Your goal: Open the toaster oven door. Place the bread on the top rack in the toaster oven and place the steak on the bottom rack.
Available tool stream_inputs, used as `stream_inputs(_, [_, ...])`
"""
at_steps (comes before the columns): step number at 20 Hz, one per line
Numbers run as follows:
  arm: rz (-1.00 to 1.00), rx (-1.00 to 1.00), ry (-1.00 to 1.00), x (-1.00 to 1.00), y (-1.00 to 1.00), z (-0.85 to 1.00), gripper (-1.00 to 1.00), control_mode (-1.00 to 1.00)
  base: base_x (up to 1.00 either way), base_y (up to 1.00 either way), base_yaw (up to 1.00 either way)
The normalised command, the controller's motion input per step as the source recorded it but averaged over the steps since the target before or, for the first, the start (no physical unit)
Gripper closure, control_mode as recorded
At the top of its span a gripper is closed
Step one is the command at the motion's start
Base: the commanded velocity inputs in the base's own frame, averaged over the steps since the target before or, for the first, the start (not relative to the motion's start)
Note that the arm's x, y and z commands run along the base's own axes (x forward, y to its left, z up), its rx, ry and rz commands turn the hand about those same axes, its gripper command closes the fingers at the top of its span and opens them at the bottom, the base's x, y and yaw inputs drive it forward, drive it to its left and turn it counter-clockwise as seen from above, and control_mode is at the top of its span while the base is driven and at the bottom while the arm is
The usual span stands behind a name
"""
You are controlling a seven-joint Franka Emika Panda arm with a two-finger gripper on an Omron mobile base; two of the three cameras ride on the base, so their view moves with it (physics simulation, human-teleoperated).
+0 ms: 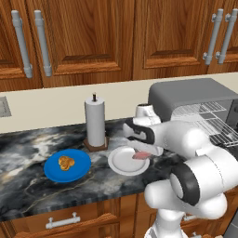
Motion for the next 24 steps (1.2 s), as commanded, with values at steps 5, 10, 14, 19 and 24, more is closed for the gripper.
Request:
stream_inputs(5, [0.07, 0.0, -0.09, -0.56, -0.26, 0.31, 1.0, -1.0, 0.0, 0.0, 0.0])
stream_inputs(10, [0.09, 0.0, -0.08, -0.4, -0.36, 0.28, 1.0, -1.0, 0.0, 0.0, 0.0])
stream_inputs(14, [0.08, 0.0, -0.04, -0.05, -0.49, 0.27, 1.0, -1.0, 0.0, 0.0, 0.0])
stream_inputs(19, [0.0, 0.01, -0.02, 0.0, -0.48, 0.33, 1.0, -1.0, 0.0, 0.0, 0.0])
stream_inputs(24, [0.0, 0.0, -0.04, 0.06, -0.45, 0.34, 1.0, -1.0, 0.0, 0.0, 0.0])
